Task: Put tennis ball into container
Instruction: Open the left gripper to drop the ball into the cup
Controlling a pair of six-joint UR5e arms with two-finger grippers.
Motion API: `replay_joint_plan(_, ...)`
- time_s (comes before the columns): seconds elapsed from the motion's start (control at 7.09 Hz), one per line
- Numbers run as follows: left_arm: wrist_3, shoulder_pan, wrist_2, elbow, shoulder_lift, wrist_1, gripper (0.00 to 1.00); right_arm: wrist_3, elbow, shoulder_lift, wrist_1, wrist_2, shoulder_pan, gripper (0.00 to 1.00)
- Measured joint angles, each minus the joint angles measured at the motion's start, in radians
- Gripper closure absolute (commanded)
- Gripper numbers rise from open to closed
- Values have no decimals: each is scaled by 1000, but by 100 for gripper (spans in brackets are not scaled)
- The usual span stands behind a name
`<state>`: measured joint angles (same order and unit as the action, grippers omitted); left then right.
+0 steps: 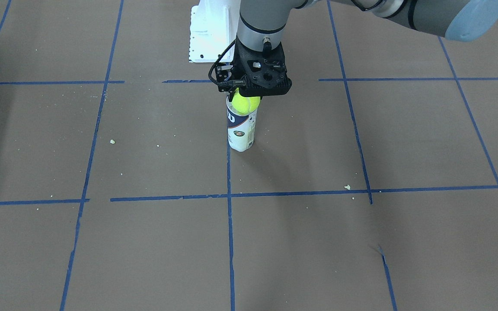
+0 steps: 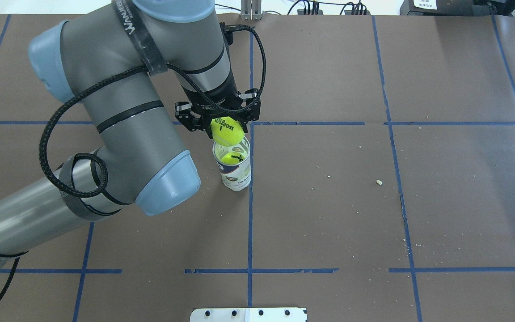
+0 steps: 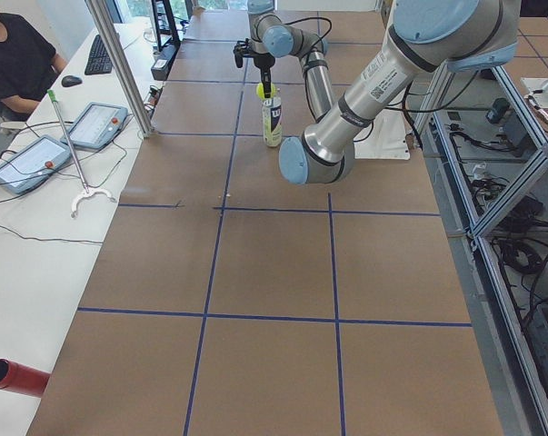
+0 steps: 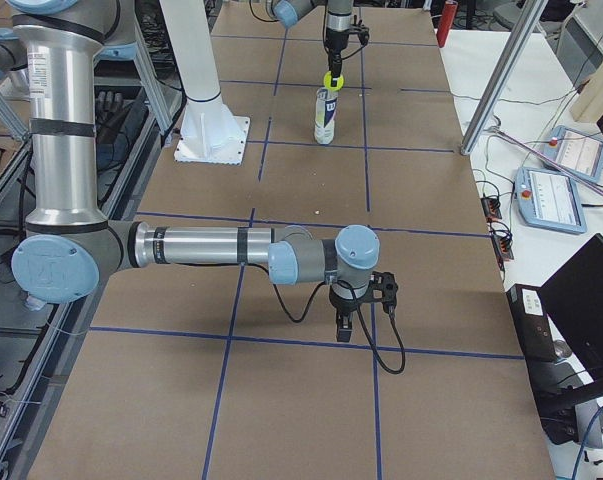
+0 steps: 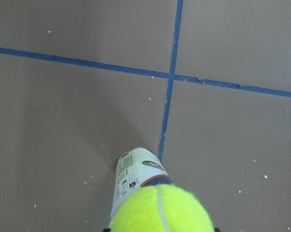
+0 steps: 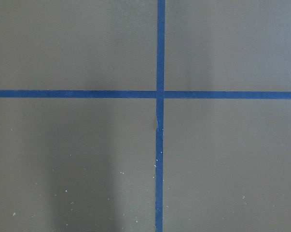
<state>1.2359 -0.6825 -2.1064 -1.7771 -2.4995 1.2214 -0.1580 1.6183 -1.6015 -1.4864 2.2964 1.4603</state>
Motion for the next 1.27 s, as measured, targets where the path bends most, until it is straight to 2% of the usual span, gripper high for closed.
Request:
replay_joint_plan(0.85, -3, 14, -1, -36, 17, -1, 0, 0, 0, 0, 0, 0, 0, 0)
replay_joint_plan(1.27, -58, 6, 25, -184, 113, -1, 0, 0, 0, 0, 0, 0, 0, 0)
